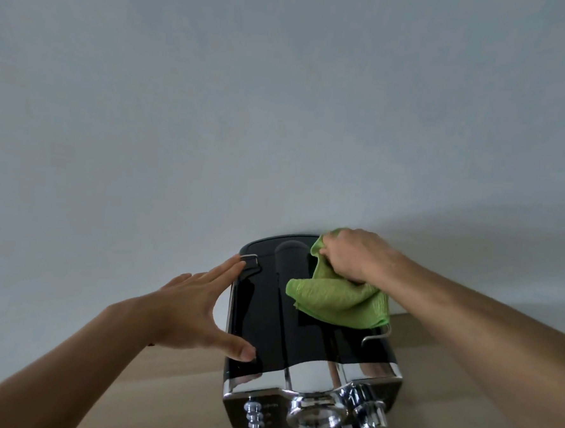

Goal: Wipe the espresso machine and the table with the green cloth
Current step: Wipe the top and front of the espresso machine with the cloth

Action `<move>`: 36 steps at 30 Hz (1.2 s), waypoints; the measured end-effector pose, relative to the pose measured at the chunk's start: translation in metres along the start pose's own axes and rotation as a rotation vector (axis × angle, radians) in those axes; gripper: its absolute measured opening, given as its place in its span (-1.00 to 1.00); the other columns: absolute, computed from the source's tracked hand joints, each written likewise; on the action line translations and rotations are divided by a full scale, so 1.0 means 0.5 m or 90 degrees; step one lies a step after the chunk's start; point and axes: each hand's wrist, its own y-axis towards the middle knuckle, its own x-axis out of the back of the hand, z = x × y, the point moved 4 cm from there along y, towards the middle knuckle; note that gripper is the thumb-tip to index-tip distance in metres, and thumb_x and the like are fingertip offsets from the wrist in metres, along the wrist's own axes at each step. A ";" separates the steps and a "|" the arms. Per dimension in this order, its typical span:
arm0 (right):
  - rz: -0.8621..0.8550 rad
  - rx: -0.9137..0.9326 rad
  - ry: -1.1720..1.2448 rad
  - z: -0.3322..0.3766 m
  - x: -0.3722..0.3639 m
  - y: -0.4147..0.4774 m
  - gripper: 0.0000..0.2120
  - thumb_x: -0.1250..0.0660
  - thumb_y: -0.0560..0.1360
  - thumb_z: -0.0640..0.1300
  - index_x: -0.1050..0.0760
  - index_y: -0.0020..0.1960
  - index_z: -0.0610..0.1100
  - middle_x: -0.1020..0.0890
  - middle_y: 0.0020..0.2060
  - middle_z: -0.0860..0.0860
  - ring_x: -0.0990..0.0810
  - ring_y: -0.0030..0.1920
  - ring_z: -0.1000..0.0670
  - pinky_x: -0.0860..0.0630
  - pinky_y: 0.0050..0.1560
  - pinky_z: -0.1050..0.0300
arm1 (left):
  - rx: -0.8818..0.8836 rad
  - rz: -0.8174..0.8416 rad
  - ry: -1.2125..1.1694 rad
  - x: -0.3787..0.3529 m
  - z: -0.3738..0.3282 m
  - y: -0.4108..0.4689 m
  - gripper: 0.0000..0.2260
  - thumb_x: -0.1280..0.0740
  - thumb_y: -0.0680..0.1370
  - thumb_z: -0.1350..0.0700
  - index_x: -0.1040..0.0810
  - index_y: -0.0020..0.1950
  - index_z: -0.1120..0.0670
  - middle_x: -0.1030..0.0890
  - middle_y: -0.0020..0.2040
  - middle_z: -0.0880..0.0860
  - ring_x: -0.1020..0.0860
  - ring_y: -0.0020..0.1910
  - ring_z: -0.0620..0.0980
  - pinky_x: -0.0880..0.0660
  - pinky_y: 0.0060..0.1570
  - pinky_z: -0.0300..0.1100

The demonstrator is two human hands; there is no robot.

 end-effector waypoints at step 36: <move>0.031 -0.097 0.168 0.012 -0.042 -0.007 -0.57 0.05 0.58 -0.02 -0.25 0.37 -0.18 -0.34 0.35 -0.20 -0.37 0.29 -0.19 -0.36 0.24 -0.06 | -0.013 -0.013 -0.046 -0.012 0.013 0.008 0.19 -0.24 0.06 -0.62 0.40 0.45 -0.30 0.35 0.43 -0.38 0.11 0.54 -0.04 0.05 0.48 -0.03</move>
